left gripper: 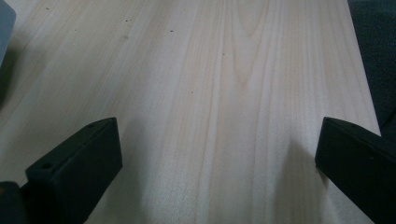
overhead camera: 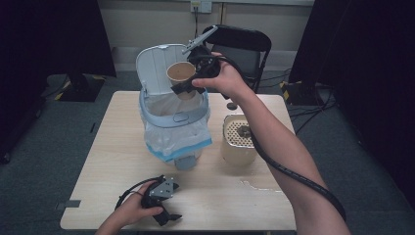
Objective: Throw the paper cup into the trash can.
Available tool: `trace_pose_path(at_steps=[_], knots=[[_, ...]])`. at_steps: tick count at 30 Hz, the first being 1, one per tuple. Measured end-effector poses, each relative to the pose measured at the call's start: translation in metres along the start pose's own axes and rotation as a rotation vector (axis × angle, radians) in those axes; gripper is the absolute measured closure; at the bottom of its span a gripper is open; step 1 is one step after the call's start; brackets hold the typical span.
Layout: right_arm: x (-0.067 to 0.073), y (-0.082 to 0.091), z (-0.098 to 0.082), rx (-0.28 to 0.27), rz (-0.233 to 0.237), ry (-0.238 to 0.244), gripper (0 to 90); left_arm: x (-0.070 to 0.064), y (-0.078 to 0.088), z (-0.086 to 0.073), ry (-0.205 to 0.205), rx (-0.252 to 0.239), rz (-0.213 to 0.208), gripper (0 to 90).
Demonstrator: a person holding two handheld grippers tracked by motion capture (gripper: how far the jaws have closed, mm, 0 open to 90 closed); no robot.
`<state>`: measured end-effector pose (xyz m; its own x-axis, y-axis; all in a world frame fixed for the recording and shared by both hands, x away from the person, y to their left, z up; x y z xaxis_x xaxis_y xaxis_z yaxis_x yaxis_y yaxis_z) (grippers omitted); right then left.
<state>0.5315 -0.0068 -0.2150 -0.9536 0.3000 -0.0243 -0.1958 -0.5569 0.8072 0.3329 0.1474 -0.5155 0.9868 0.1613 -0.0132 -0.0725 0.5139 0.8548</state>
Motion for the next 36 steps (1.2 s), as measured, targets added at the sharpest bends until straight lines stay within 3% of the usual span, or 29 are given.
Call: trace_pose_path(at_steps=[26,28,31,36], knots=[[-0.002,-0.032,-0.004,0.021,0.019,-0.004,26.0,0.0,0.0,0.0,-0.001,-0.003,-0.001,0.0],[-0.002,-0.034,-0.004,0.026,0.022,-0.003,24.9,0.0,0.0,0.0,-0.001,-0.003,-0.001,0.0],[-0.003,-0.037,-0.003,0.011,0.021,-0.028,15.6,0.0,0.0,0.0,0.0,0.0,-0.002,0.0],[-0.002,-0.034,-0.004,0.016,0.029,-0.036,15.2,0.0,0.0,0.0,0.0,0.0,-0.002,0.0]])
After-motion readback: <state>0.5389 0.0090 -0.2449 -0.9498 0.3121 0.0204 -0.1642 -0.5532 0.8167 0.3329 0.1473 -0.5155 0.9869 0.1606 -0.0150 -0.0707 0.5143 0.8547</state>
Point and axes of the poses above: each handheld gripper's, and its own axes: y roughly backward along the jaws, z roughly out of its top, x roughly to its left, the point moved 2 cm from there along -y, roughly forward along the jaws, and after that the axes turned 14 degrees about x, right-handed, at the moved point
